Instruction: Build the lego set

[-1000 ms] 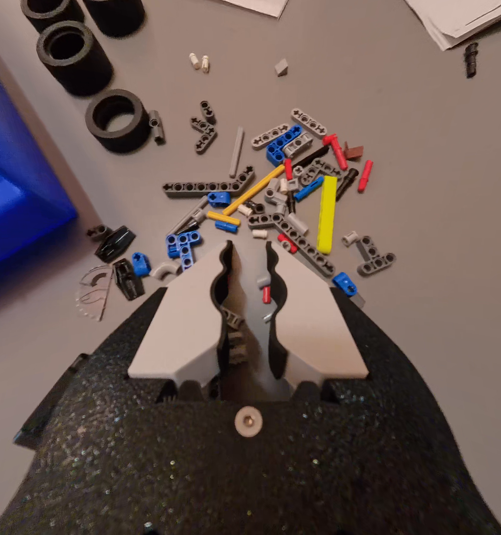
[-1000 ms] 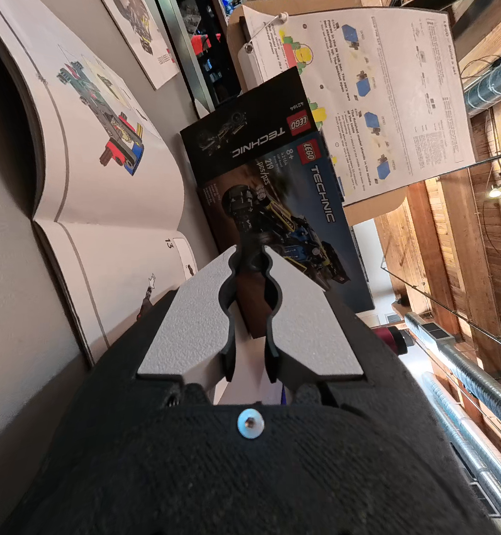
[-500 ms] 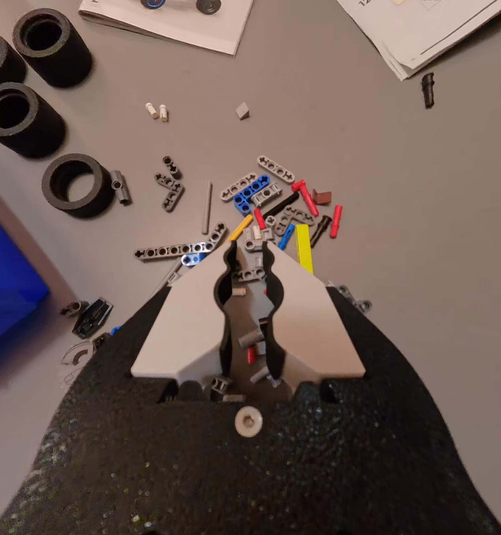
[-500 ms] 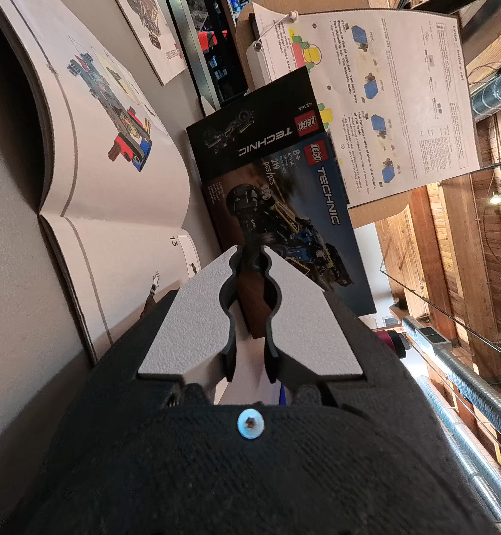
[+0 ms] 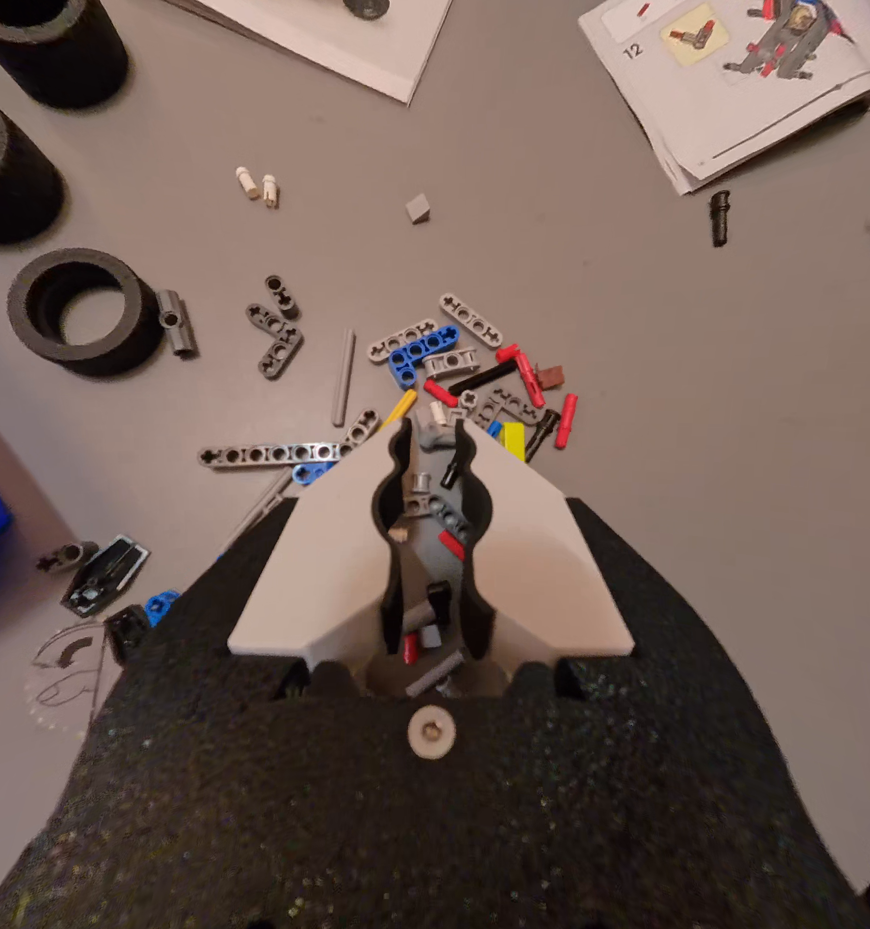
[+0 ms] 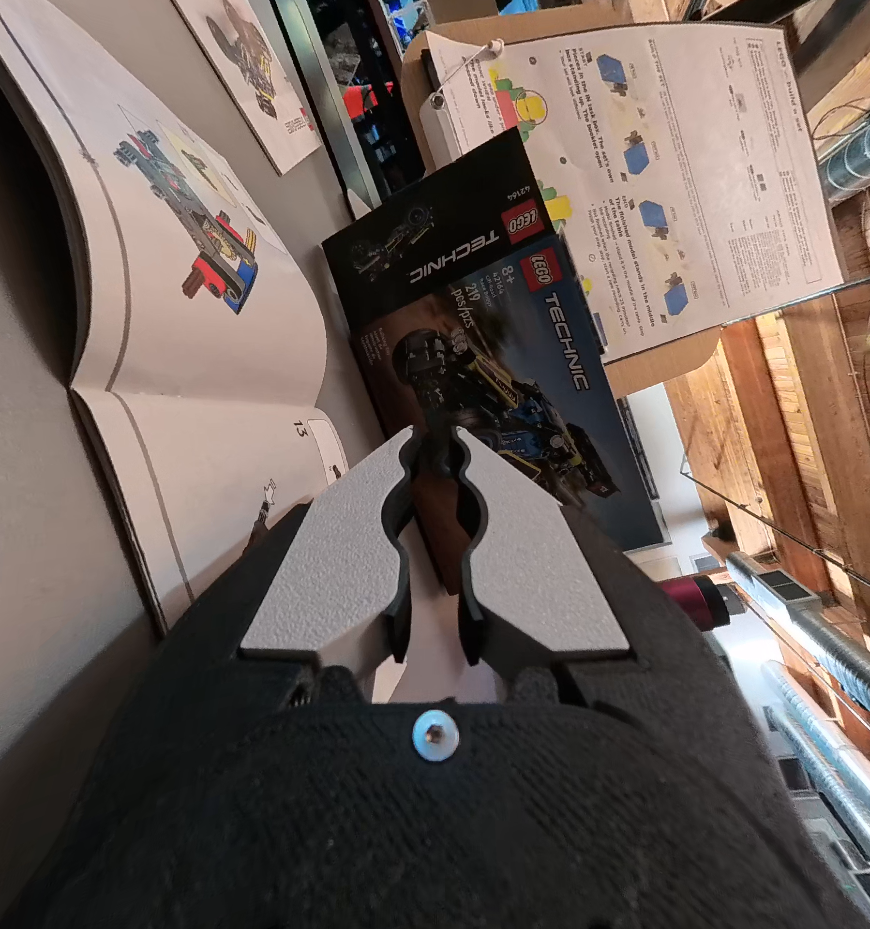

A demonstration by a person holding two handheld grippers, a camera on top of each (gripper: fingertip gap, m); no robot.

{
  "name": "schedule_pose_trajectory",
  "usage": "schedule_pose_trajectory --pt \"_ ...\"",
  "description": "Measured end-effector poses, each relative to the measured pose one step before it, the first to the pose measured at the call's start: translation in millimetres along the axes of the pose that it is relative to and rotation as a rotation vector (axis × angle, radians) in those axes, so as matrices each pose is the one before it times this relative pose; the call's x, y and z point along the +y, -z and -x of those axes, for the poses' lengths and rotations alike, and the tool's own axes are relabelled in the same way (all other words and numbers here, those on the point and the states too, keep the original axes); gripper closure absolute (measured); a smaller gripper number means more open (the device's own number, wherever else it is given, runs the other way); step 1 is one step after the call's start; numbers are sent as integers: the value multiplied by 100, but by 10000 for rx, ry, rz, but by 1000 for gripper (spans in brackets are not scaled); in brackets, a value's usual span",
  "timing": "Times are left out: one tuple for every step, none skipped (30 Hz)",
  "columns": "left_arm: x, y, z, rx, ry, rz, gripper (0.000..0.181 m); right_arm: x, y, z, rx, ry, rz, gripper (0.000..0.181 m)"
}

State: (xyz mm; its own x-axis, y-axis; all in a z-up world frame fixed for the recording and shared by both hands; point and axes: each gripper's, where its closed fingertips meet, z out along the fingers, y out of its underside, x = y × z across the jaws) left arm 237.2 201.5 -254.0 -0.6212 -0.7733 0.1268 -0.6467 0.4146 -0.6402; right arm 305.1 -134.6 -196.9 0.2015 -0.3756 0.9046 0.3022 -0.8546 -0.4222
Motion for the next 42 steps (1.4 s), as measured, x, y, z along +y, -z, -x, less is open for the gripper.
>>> schedule_pose_trajectory --pt "120 -137 -128 62 123 164 171 -18 16 -2 -8 -18 -21 173" --pt "203 -106 86 -104 54 204 176 -26 16 29 -17 8 -21 173" --pt "-15 -47 167 -204 -22 40 176 -24 8 33 -18 13 -9 173" --pt "-84 -35 37 -117 -35 -33 176 -21 11 -3 4 3 -11 173" --pt "-12 -81 -132 22 -6 -16 176 -26 1 41 -35 -27 -29 174" --pt "-11 -55 -174 74 36 -28 176 -22 -10 5 -23 -51 -27 174" --pt "18 4 -62 10 84 -2 176 -6 5 -72 14 -63 -18 174" --pt "27 98 122 -128 105 8 176 -10 27 -70 9 -74 -25 174" --pt "-101 196 201 -210 69 -61 176 -10 27 -60 2 -80 -31 174" --pt "-296 341 68 -195 -12 -153 176 -11 30 -120 36 -71 -21 174" --pt "-558 509 -93 -212 -132 -260 176 -4 28 -95 28 -72 -28 174" --pt "-855 594 -240 -257 -262 -364 176 2 7 7 -36 -77 -25 174" --pt "-994 520 -575 -161 -359 -364 176 39 -19 25 -47 -70 2 174" --pt "-978 263 -1119 84 -432 -280 177 15 -3 -86 20 -64 -4 174" --pt "-937 -102 -1649 289 -486 -211 177 -32 11 -58 0 -96 -41 175" --pt "-925 -485 -1974 355 -536 -215 176 -20 -15 25 -71 -137 -41 175" --pt "-860 -794 -2201 400 -647 -238 176 58 -37 -11 -44 -114 0 176" --pt "-648 -984 -2203 394 -778 -214 176 80 -10 -132 39 -70 19 176" --pt "-408 -1042 -1731 182 -829 -146 176 54 -5 -76 10 -73 2 176" --pt "-223 -936 -1233 -32 -833 -83 176 56 -6 20 -47 -84 1 176" --pt "-231 -734 -994 -50 -804 -102 176 53 -6 -14 -9 -41 18 176" --pt "-290 -537 -739 -71 -681 -127 176 29 0 -26 14 11 9 177" --pt "-212 -415 -393 -159 -527 -72 176 13 -7 69 -33 28 5 177" --pt "-68 -360 -448 -28 -369 -5 176 14 -27 88 -42 33 19 177" --pt "113 -344 -841 333 -158 92 176 8 -20 42 -11 39 17 177" --pt "224 -303 -827 389 8 178 174 -13 -16 61 -27 22 -4 178" --pt "191 -213 -362 94 0 134 174 14 -31 89 -51 -6 2 177" --pt "64 -99 -139 -41 -53 15 177 43 -32 43 -32 -9 25 177" --pt "-12 -7 -127 6 23 -49 177 45 -20 -25 11 -3 23 177" --pt "-12 37 -39 9 166 -34 176 25 -9 18 -17 -7 8 178" --pt "40 24 53 -41 256 -8 175 23 -13 50 -30 -6 9 178" --pt "42 34 77 -70 251 1 174 17 -2 -40 25 9 16 178" --pt "-2 71 -63 -4 171 -28 171 -1 17 -35 29 12 -1 178" --pt "-97 139 -212 76 118 -88 166 -1 17 -3 6 6 -6 178" --pt "-128 210 -153 43 137 -115 165 -1 7 -40 31 18 4 178" --pt "-151 303 -80 3 189 -149 165 21 -10 -9 16 25 13 178" --pt "-181 418 5 3 263 -209 165 28 -31 39 -11 36 28 178" --pt "-151 554 207 -65 328 -234 167 44 -11 43 -1 60 38 178" --pt "-29 687 525 -194 350 -205 168 0 0 -4 34 82 25 178" --pt "172 850 886 -321 319 -127 171 -27 12 47 13 86 6 178" --pt "427 993 1296 -464 295 -22 173 -28 2 93 -22 86 3 178" --pt "695 1055 1716 -583 331 115 176 -28 -16 77 -13 76 9 179"
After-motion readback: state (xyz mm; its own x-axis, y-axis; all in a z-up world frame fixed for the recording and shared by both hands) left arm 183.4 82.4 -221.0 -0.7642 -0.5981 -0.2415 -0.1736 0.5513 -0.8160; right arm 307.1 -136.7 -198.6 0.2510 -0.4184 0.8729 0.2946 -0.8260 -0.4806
